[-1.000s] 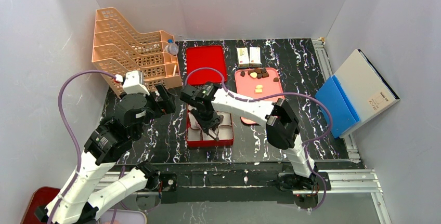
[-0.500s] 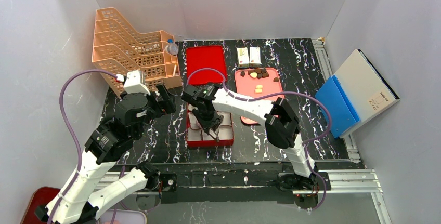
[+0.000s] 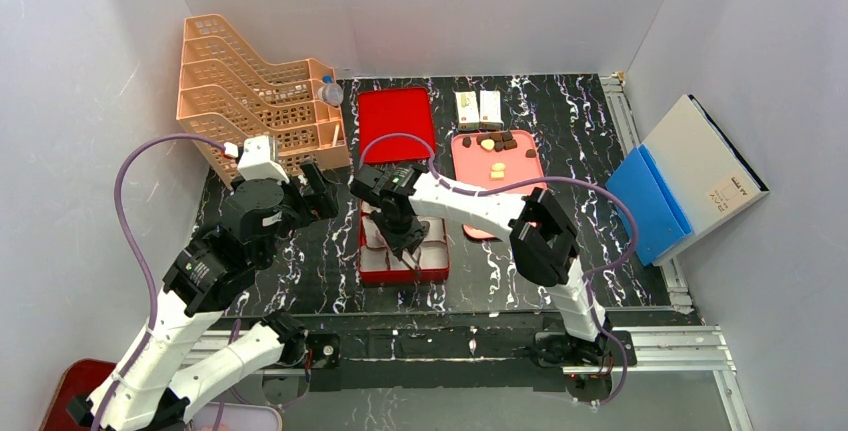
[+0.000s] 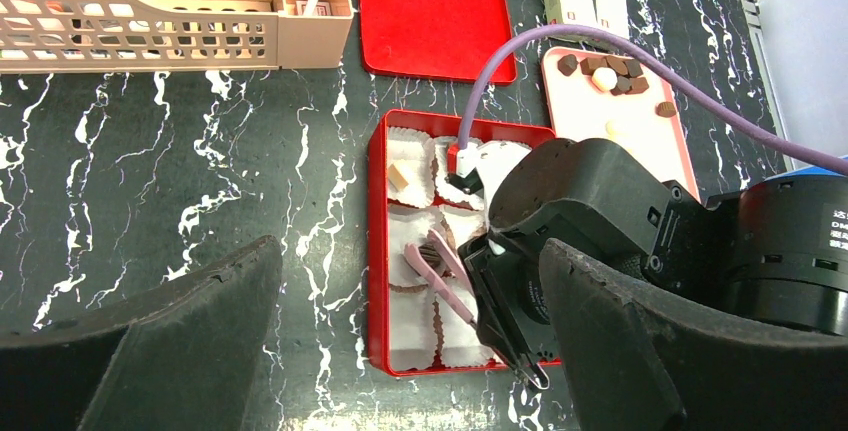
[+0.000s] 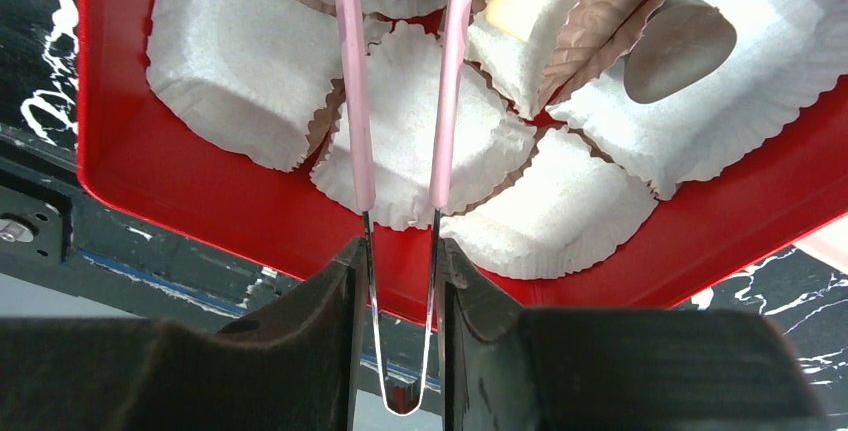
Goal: Pack the chocolate
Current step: Place the fake chocolate in the packing box.
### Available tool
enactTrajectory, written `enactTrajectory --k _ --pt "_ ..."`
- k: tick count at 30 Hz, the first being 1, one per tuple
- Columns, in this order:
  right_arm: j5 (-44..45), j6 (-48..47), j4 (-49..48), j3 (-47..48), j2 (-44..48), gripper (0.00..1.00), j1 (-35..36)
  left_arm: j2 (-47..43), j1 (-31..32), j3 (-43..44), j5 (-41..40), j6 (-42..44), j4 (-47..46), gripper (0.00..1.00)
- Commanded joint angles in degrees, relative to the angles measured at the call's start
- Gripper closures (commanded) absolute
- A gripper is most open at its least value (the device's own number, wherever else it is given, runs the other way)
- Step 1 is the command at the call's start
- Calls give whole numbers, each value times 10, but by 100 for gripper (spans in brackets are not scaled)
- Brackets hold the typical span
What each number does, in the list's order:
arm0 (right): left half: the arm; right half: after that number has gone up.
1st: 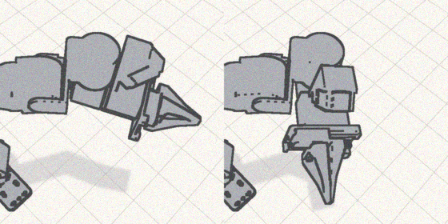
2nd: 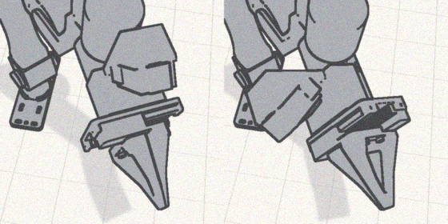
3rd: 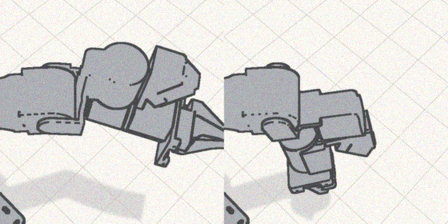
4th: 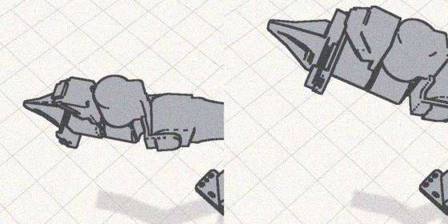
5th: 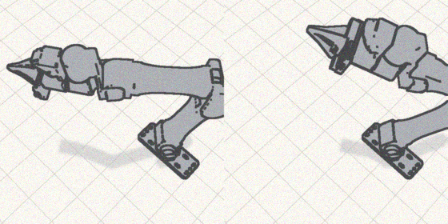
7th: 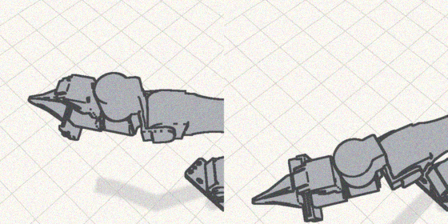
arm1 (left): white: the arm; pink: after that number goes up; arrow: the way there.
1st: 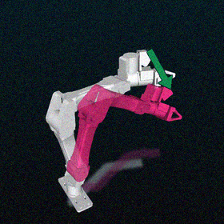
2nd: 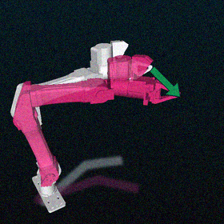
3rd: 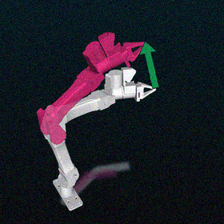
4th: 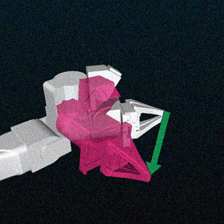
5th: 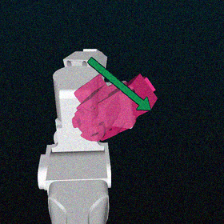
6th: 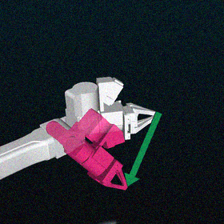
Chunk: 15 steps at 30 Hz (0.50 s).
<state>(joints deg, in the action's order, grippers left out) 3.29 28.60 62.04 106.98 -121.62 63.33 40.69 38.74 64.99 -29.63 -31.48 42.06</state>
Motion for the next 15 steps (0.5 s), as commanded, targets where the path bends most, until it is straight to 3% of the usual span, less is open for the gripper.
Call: enactTrajectory --k 1,15 --pt "12 8 -19 -7 48 75 -3 2 1 12 -13 8 5 2" --pt "33 10 -43 -19 75 71 -4 6 1 15 -12 6 6 2"
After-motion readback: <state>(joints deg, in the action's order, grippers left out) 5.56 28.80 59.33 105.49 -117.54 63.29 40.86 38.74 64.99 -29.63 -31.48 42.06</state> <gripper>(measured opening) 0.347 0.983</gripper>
